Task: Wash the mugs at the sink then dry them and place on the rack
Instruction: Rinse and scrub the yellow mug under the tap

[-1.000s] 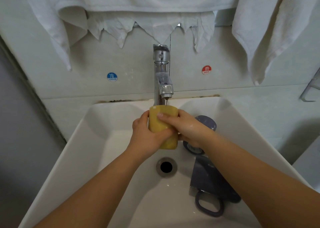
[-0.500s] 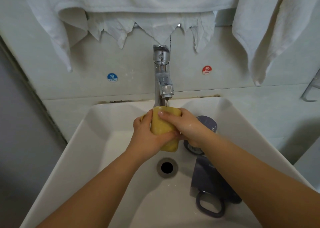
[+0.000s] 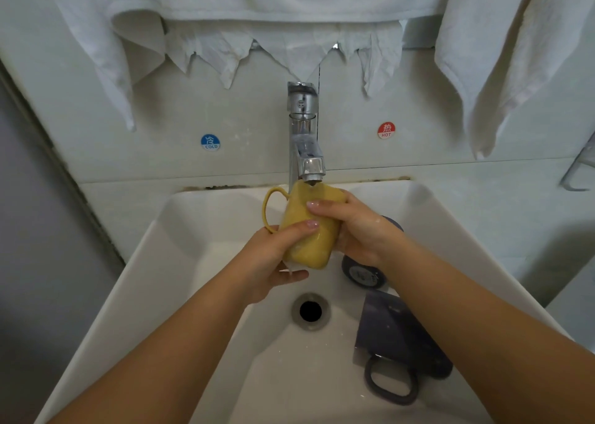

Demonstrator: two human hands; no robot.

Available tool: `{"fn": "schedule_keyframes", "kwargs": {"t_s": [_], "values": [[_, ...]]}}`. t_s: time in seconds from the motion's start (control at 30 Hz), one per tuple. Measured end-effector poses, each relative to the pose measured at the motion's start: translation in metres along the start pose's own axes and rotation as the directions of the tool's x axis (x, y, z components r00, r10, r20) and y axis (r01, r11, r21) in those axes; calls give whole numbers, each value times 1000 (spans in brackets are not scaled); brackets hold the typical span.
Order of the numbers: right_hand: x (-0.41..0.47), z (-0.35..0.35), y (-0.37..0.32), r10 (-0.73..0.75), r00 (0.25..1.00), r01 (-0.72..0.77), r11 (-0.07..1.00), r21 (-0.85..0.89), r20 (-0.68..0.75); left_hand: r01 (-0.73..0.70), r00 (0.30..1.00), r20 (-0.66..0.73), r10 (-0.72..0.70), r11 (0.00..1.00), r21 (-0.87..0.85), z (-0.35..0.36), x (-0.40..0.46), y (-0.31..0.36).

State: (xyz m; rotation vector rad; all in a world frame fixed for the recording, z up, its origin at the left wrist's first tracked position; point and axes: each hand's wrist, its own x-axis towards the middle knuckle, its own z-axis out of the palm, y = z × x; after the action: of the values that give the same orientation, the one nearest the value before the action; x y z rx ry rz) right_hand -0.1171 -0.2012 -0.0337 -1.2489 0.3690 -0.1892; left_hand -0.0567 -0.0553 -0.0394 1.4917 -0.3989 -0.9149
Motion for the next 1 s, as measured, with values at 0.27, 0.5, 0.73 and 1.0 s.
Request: {"fn": "schedule_keyframes", "kwargs": {"t_s": [0.27, 0.5, 0.73, 1.0], "values": [[2, 19, -1, -66, 937, -62, 934, -351, -342, -71, 991, -96, 88, 984, 161, 1, 3, -4], [-3, 13, 3, -55, 978, -2, 963, -270, -203, -130, 985, -85, 148, 974, 187, 4, 3, -6], [4, 22, -4, 18, 929, -119, 960, -252, -371, -147, 957, -181, 227, 916, 375, 8, 4, -12], [-4, 20, 5, -116, 962, 5, 913, -407, -249, -241, 965, -33, 259, 932, 270, 10, 1, -10]]}}
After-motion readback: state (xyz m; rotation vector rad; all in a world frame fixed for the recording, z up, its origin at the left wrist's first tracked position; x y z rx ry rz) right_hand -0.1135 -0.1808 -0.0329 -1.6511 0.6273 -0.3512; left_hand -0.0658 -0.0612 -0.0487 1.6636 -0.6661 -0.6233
